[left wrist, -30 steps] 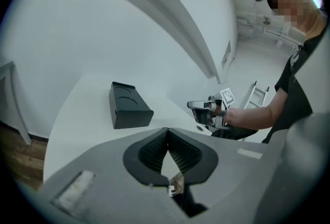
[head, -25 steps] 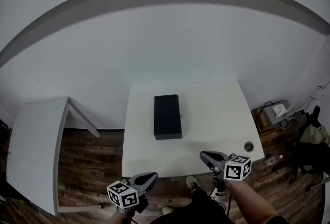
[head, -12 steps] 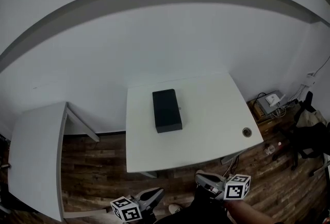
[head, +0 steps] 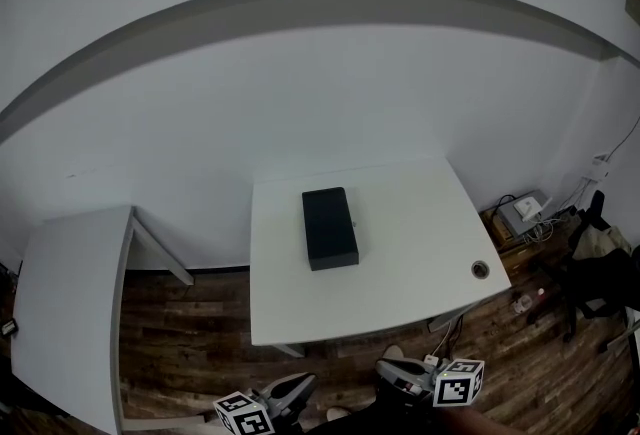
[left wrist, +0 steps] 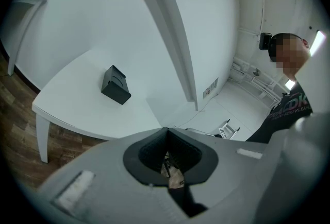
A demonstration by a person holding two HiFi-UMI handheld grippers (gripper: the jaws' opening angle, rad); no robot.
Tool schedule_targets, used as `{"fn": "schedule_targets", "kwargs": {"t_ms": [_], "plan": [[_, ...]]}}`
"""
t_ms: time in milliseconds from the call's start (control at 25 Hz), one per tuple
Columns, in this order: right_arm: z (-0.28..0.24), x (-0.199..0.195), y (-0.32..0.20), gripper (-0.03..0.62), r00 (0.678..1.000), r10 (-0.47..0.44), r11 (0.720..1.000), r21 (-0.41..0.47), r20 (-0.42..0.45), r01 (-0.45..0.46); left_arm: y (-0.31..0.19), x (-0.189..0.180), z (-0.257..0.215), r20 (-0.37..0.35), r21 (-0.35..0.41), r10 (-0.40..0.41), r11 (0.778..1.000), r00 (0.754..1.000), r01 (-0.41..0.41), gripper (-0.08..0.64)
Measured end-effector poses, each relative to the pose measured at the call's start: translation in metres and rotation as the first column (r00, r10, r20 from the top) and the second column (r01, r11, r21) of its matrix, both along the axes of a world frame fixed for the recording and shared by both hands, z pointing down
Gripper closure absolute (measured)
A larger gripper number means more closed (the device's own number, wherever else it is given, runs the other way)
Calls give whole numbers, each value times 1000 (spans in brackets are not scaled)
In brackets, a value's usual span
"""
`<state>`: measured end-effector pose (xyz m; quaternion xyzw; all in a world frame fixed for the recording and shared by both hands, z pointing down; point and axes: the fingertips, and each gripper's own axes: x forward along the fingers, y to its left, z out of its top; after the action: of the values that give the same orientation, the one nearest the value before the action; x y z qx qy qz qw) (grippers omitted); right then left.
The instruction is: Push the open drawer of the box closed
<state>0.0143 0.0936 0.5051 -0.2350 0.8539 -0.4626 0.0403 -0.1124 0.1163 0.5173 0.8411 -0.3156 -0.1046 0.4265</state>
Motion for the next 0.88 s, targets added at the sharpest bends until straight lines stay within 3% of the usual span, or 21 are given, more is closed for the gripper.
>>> {"fn": "schedule_targets", "kwargs": {"t_ms": [320,880], "plan": [[-3,-15,-4,589,999,-35,999,9,-13,35,-2,-14,2,-10,-8,-43,999,999,43,558],[-5,-24,0,590,998,-67,998,9,-17,67,3,-12,1,-3,-12,-26,1000,1000,26,558]]}}
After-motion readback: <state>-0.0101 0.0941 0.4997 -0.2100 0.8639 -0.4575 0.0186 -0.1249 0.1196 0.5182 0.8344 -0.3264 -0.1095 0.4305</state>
